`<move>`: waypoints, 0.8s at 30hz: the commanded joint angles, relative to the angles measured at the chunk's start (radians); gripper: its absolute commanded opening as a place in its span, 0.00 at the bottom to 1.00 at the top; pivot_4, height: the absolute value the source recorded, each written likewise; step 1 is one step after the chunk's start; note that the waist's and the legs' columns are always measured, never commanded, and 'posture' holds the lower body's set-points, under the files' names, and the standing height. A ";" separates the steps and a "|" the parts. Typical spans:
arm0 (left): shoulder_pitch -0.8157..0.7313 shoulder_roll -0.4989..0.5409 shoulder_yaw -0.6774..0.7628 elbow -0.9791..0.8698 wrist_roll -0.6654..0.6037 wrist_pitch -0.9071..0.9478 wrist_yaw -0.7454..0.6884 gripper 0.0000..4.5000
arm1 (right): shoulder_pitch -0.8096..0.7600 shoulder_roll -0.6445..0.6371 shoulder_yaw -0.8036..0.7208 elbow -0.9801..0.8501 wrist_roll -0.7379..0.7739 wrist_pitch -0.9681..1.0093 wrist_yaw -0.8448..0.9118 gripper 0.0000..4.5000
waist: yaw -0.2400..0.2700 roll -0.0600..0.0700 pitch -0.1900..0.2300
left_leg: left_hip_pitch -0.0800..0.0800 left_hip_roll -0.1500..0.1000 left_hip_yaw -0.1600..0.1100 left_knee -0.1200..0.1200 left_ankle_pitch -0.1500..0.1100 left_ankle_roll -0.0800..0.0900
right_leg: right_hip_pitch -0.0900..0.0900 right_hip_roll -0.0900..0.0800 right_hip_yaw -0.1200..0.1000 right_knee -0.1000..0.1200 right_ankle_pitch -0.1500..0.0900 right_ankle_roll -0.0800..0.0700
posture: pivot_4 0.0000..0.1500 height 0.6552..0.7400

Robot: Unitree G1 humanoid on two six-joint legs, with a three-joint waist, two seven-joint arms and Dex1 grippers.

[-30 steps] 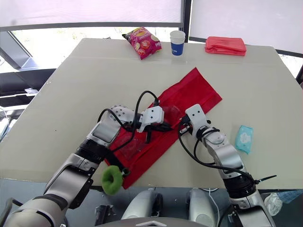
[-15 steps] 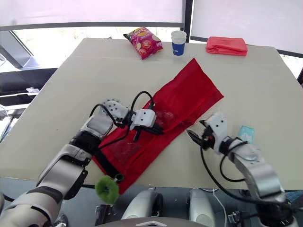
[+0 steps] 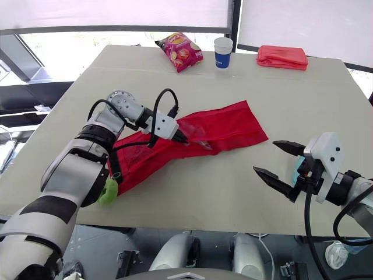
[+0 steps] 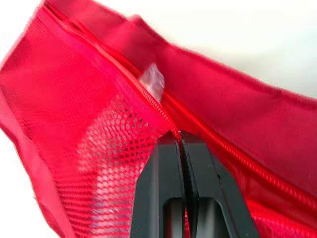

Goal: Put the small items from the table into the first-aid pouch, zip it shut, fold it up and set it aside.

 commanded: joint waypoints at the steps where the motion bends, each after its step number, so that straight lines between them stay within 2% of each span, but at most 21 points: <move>1: 0.005 0.028 0.099 0.033 -0.042 0.203 0.102 0.19 | 0.000 -0.015 -0.002 -0.036 0.023 -0.011 -0.033 1.00 | 0.000 0.000 0.000 | 0.000 0.000 0.000 0.000 0.000 0.000 | 0.000 0.000 0.000 0.000 0.000 0.000 | 1.00 1.00; 4: 0.086 0.032 0.197 -0.093 -0.134 0.385 0.130 0.47 | 0.009 -0.015 0.000 -0.056 0.039 -0.011 -0.060 1.00 | -0.001 -0.001 0.000 | 0.000 0.000 0.000 0.000 0.000 0.000 | 0.000 0.000 -0.001 0.000 0.000 0.000 | 1.00 1.00; 6: 0.194 0.027 0.225 -0.314 -0.177 0.561 0.151 0.64 | 0.021 -0.021 0.010 -0.057 0.029 -0.015 -0.067 1.00 | 0.000 -0.001 0.000 | 0.000 0.001 -0.001 0.000 0.000 0.000 | 0.000 0.000 -0.001 0.000 0.000 0.000 | 1.00 1.00; 7: 0.260 0.019 0.237 -0.463 -0.201 0.684 0.183 0.77 | 0.026 -0.026 0.015 -0.058 0.023 -0.018 -0.070 1.00 | 0.001 -0.001 0.000 | 0.000 0.001 -0.001 0.000 0.000 0.000 | 0.000 -0.001 -0.001 0.001 0.000 0.000 | 1.00 1.00; 10: 0.419 -0.015 0.251 -0.834 -0.209 0.963 0.323 0.77 | 0.026 -0.033 0.020 -0.053 0.028 -0.025 -0.080 1.00 | 0.007 -0.001 0.000 | 0.000 0.001 -0.001 0.001 0.000 -0.001 | 0.001 -0.007 0.003 0.000 0.000 0.000 | 1.00 1.00; 14: 0.495 -0.075 0.204 -1.045 -0.118 1.109 0.493 0.77 | 0.004 -0.051 0.020 -0.042 0.047 -0.025 -0.085 1.00 | 0.007 -0.001 0.000 | -0.001 0.000 -0.002 0.002 0.000 -0.001 | 0.002 -0.007 0.002 0.000 0.000 0.000 | 1.00 1.00; 19: 0.472 -0.110 0.116 -1.018 -0.007 1.071 0.601 0.77 | -0.016 -0.078 0.033 -0.027 0.043 -0.032 -0.081 1.00 | 0.005 -0.001 0.000 | 0.001 0.000 -0.002 0.001 0.000 -0.001 | 0.003 -0.002 0.002 -0.001 0.000 0.000 | 1.00 1.00; 24: 0.414 -0.109 0.064 -0.927 -0.002 1.040 0.551 0.77 | -0.020 -0.089 0.040 -0.030 0.051 -0.032 -0.087 1.00 | 0.005 -0.001 0.000 | 0.002 0.000 -0.002 0.001 0.000 0.000 | 0.003 -0.001 0.003 -0.001 0.000 0.000 | 1.00 1.00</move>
